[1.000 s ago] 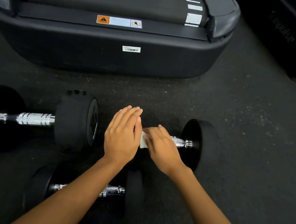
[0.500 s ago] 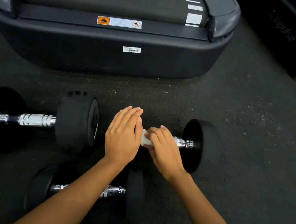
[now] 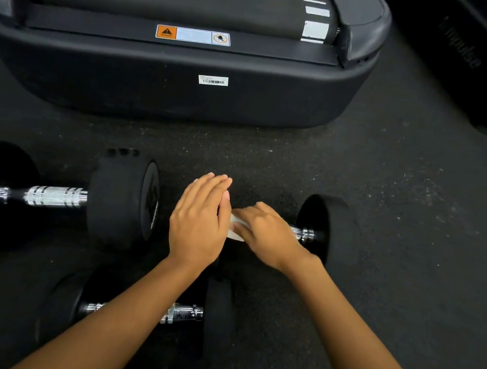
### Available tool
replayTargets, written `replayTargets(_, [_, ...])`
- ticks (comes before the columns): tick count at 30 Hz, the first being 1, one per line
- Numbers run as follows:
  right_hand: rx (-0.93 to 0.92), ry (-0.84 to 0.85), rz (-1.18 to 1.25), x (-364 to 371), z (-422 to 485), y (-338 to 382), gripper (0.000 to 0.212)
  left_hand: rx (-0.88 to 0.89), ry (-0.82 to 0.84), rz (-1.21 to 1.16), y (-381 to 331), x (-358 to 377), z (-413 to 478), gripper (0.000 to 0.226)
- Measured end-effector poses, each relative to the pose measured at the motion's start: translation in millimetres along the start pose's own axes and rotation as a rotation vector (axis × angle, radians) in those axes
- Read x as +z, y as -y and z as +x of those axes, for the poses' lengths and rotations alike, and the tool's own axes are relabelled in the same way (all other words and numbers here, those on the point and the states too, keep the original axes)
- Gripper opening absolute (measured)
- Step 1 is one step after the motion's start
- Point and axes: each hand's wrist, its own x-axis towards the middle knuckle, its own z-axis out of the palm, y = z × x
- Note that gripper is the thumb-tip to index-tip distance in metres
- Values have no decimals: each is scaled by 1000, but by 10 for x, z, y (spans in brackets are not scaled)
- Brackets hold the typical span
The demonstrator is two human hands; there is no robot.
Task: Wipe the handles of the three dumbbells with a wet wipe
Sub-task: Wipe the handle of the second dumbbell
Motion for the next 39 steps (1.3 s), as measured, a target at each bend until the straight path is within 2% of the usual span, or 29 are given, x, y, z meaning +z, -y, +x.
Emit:
replayTargets(3, [-12, 38, 3, -25, 49, -7, 35, -2, 5, -5, -8, -8, -2, 41])
replayTargets(11, [-63, -185, -64, 25, -261, 9, 37, -7, 13, 2, -5, -22, -7, 42])
replayTargets(17, [188, -66, 29, -52, -146, 23, 35, -16, 4, -7, -9, -2, 14, 41])
replayTargets(19, [173, -48, -15, -14, -32, 120, 31, -11, -1, -5, 2, 3, 16, 41])
replayTargets(22, [106, -50, 48, 17, -30, 162, 24, -10, -2, -5, 8, 3, 6, 41])
replayTargets(25, [51, -54, 108, -45, -203, 37, 34, -11, -12, -5, 0, 4, -12, 40])
replayTargets(30, [156, 14, 104, -117, -168, -37, 36, -24, -2, -4, -4, 3, 1, 42])
replayTargets(33, [134, 48, 86, -19, 2, 96, 30, -25, 7, -6, -7, -5, 14, 43])
replayTargets(36, [91, 18, 86, 30, -13, 87, 30, -17, -4, -4, -3, 1, 9, 42])
replayTargets(39, [52, -43, 86, -5, -205, 3, 39, -12, -14, -1, 5, 1, -9, 41])
